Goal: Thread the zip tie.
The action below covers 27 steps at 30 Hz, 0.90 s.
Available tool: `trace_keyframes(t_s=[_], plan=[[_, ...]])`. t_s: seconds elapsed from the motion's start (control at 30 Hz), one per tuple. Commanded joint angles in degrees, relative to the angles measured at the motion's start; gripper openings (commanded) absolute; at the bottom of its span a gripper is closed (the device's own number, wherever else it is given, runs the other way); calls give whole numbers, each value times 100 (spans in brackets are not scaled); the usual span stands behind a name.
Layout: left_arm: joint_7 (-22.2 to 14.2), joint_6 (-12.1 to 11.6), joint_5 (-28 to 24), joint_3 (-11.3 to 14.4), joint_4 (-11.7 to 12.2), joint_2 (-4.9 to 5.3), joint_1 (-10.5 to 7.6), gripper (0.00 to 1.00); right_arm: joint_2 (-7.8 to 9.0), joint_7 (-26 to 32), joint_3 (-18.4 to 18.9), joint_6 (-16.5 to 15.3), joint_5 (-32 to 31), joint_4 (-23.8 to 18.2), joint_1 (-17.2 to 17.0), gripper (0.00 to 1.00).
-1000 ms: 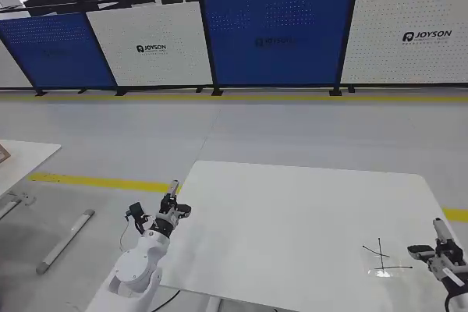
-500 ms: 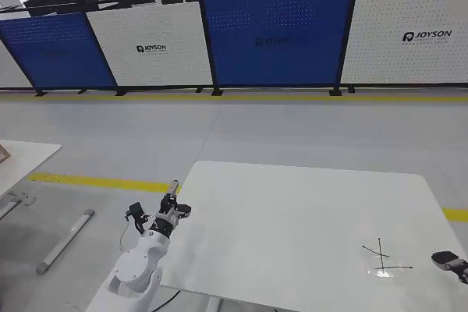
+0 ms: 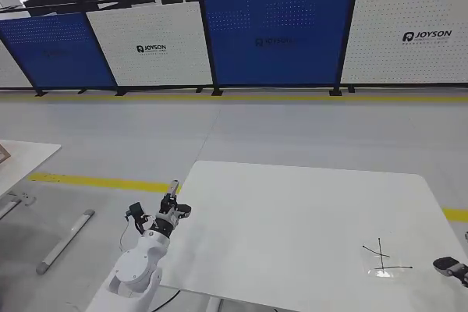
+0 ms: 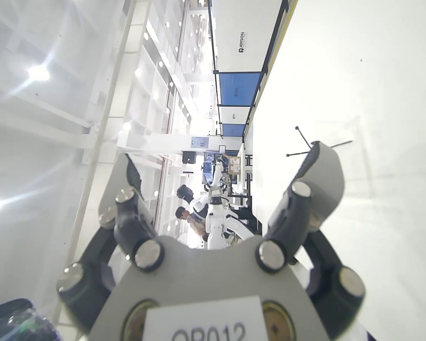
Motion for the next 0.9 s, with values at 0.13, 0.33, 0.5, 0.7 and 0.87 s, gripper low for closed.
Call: trace_keyframes(t_s=[0.13, 0.33, 0.5, 0.7, 0.87], plan=[[0, 0, 0, 0, 0, 0, 0, 100, 39, 286, 78, -504, -308, -47, -121, 100], [0, 0, 0, 0, 0, 0, 0, 100, 97, 520, 15, -962, -784, 255, -71, 100], [0, 0, 0, 0, 0, 0, 0, 100, 134, 448, -215, -851, -1295, 452, 134, 100], [0, 0, 0, 0, 0, 0, 0, 100, 134, 448, -215, -851, -1295, 452, 134, 100], [0, 0, 0, 0, 0, 0, 0, 100, 138, 390, -329, -970, -1560, 369, 100, 100]])
